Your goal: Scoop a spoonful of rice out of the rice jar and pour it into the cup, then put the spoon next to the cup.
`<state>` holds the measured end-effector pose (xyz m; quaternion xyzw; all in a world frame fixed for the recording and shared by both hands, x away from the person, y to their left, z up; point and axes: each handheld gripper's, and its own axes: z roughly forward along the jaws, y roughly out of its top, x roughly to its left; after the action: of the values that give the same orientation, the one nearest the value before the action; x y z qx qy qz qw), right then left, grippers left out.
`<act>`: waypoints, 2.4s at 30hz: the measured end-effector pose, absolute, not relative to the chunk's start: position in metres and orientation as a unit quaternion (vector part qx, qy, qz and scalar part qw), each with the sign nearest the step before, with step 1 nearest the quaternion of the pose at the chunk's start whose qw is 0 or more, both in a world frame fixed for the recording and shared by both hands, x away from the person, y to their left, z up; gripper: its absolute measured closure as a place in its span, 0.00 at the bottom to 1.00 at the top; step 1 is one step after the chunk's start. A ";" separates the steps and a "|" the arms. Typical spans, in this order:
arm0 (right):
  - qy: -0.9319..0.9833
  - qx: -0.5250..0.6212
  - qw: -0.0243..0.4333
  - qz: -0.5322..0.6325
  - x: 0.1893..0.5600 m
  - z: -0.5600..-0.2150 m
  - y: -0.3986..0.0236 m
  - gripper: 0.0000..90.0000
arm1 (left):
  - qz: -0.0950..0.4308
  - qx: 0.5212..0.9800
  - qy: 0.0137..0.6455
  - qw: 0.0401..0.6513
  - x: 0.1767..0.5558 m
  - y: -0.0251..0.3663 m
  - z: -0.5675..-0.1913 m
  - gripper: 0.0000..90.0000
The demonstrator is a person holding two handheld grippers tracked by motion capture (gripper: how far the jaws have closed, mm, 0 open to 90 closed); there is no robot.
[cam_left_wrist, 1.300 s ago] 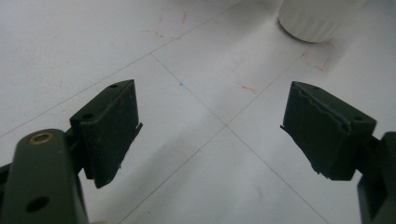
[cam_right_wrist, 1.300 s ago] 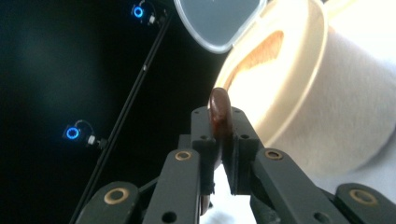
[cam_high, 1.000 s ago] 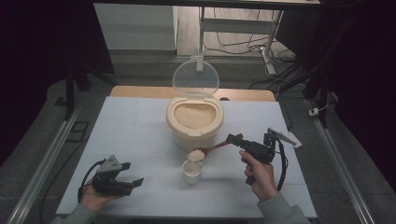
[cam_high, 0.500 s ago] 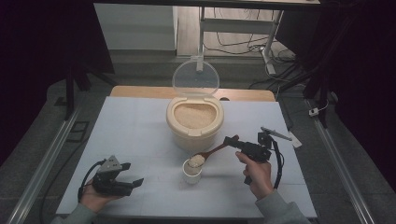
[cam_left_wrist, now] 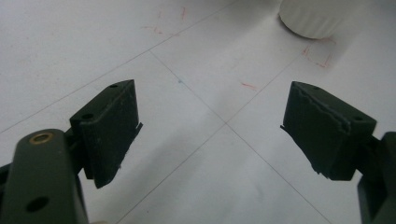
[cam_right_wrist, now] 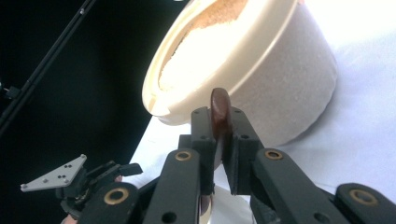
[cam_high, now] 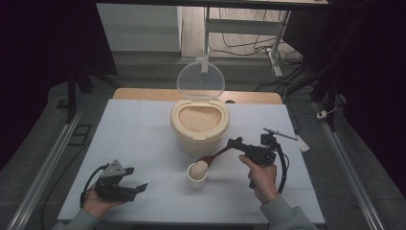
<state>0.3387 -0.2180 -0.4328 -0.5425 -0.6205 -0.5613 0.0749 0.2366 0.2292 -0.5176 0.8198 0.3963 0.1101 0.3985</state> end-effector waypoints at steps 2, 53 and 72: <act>-0.626 -0.537 0.067 -0.561 0.337 -0.431 -0.217 0.93 | 0.110 0.820 0.396 0.398 0.237 0.229 -0.518 0.20; -0.719 -0.387 0.003 -0.578 0.316 -0.396 -0.256 0.93 | 0.109 0.821 0.396 0.395 0.238 0.228 -0.519 0.20; -0.821 -0.327 0.062 -0.465 0.321 -0.412 -0.228 0.93 | 0.108 0.824 0.395 0.392 0.238 0.227 -0.520 0.20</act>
<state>0.3215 -0.2281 -0.4119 -0.3268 -0.8205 -0.4648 0.0624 0.2385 0.2273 -0.5203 0.8238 0.3950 0.1076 0.3920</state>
